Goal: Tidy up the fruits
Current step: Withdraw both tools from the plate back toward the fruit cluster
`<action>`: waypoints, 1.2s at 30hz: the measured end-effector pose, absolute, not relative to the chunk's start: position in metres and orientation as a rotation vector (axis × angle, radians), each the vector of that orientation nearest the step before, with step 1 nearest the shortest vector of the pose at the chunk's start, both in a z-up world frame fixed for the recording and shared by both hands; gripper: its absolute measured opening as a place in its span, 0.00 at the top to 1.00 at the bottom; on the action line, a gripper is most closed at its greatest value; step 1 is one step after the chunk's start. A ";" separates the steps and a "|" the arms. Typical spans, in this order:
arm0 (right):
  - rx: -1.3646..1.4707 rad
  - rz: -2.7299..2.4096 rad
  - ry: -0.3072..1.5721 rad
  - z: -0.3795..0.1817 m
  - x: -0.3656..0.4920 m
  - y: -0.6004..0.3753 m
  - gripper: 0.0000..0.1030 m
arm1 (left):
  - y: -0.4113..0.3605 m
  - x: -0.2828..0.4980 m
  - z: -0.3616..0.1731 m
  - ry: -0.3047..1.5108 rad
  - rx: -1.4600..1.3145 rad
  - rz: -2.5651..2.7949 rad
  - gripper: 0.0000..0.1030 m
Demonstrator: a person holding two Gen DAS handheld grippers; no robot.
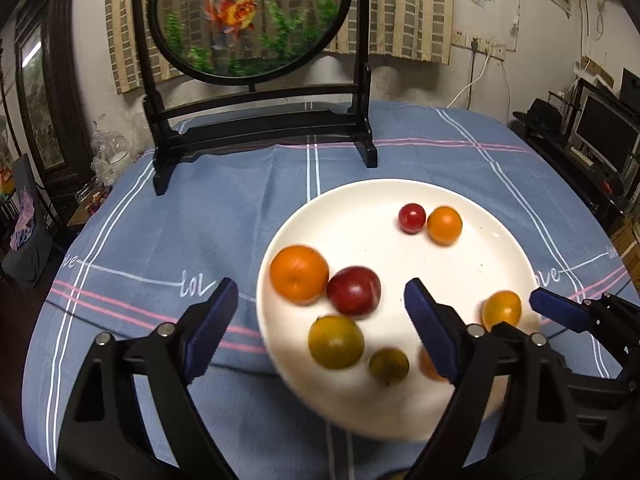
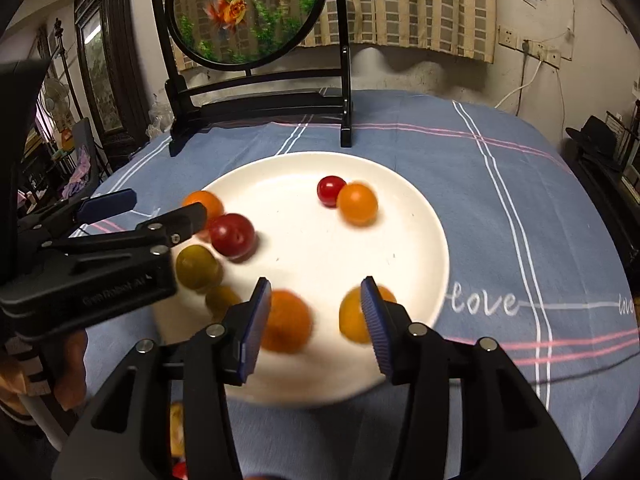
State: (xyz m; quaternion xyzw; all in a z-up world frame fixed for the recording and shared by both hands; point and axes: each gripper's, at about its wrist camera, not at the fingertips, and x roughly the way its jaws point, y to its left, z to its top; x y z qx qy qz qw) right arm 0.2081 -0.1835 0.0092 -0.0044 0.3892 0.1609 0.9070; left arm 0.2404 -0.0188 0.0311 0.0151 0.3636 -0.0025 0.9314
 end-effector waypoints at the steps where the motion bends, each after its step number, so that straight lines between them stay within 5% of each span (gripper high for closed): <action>1: 0.003 0.335 0.803 0.010 0.203 -0.187 0.50 | -0.018 0.234 0.032 0.736 0.028 -0.003 0.12; 7: 0.072 0.326 0.815 0.013 0.162 -0.209 0.49 | -0.016 0.192 0.032 0.746 0.028 -0.029 0.09; 13: 0.090 0.298 0.799 0.009 0.108 -0.225 0.34 | -0.017 0.148 0.034 0.738 0.024 -0.044 0.07; 36: 0.186 0.313 0.921 -0.034 0.008 -0.261 0.34 | 0.000 0.036 -0.006 0.850 -0.003 -0.077 0.06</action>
